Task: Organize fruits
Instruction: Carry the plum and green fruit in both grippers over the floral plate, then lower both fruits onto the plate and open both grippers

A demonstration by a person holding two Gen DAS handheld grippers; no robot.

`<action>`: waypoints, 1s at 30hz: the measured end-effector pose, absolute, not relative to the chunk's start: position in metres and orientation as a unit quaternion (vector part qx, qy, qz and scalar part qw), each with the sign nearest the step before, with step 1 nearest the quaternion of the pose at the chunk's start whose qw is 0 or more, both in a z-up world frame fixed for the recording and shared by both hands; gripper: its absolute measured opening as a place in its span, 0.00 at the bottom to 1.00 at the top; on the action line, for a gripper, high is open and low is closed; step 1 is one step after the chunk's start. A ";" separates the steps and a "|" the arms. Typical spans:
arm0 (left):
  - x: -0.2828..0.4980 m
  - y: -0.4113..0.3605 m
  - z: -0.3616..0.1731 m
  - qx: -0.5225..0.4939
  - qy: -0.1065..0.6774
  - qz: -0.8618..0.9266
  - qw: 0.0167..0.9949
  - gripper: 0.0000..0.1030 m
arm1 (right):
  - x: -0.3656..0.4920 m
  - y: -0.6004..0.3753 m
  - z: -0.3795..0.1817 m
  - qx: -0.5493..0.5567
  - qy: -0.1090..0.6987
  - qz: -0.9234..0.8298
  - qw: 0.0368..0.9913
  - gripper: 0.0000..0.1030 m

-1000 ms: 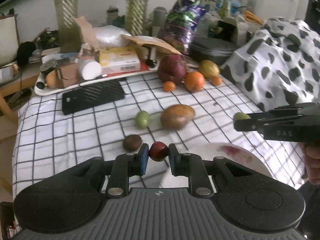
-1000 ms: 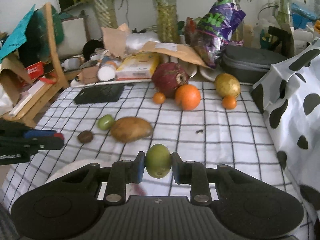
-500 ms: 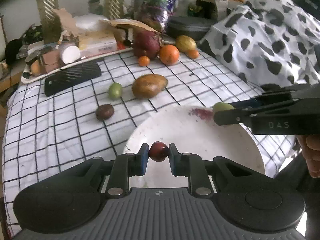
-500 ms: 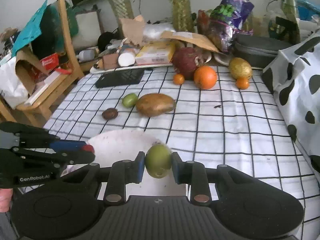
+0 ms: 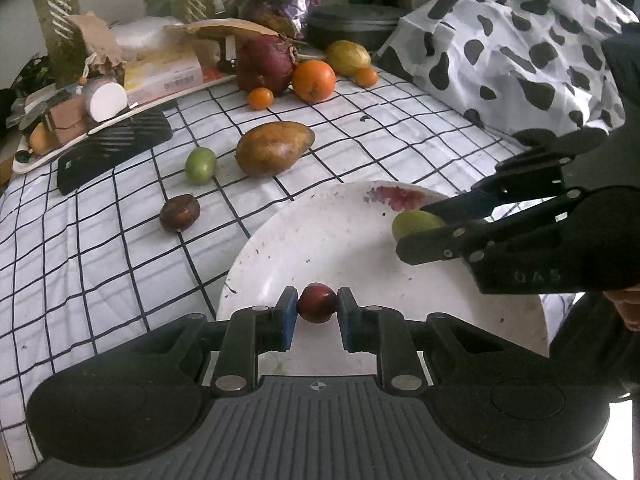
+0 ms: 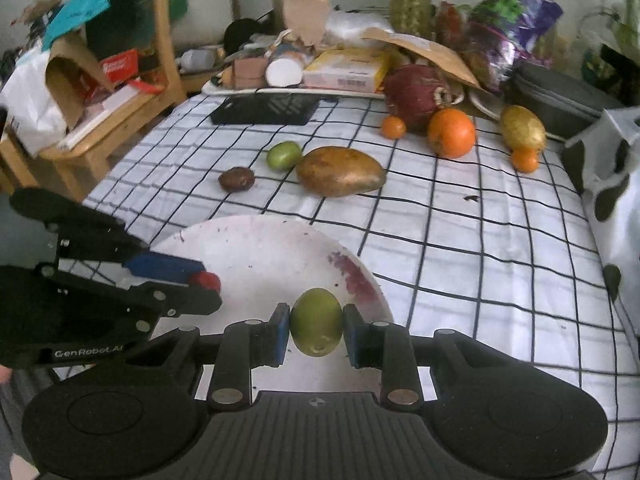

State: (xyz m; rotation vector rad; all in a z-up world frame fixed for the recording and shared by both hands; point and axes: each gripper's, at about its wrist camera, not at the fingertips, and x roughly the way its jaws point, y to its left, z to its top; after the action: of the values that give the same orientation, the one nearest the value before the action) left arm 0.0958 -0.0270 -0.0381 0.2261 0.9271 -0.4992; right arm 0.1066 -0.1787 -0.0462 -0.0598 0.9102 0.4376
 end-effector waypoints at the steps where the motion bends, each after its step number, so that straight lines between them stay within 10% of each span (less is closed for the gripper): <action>1: 0.096 -0.028 -0.039 0.113 0.439 -0.239 0.859 0.21 | 0.107 -0.176 -0.047 -0.037 0.436 0.213 0.874 0.29; 10: 0.088 -0.037 -0.045 0.171 0.407 -0.242 0.864 0.21 | 0.106 -0.160 -0.055 -0.096 0.419 0.240 0.870 0.29; 13: 0.085 -0.040 -0.046 0.194 0.401 -0.231 0.865 0.37 | 0.104 -0.160 -0.055 -0.102 0.415 0.242 0.871 0.29; 17: 0.075 -0.040 -0.039 0.210 0.377 -0.229 0.873 0.62 | 0.097 -0.162 -0.049 -0.116 0.396 0.235 0.880 0.49; 30: 0.042 -0.029 -0.018 0.218 0.348 -0.215 0.886 0.63 | 0.057 -0.180 -0.022 -0.103 0.358 0.194 0.908 0.98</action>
State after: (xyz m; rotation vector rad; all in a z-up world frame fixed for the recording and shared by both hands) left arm 0.0420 -0.0290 -0.0180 0.4526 0.7241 -0.4467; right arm 0.0570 -0.1799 -0.0222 -0.2120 0.7380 0.4007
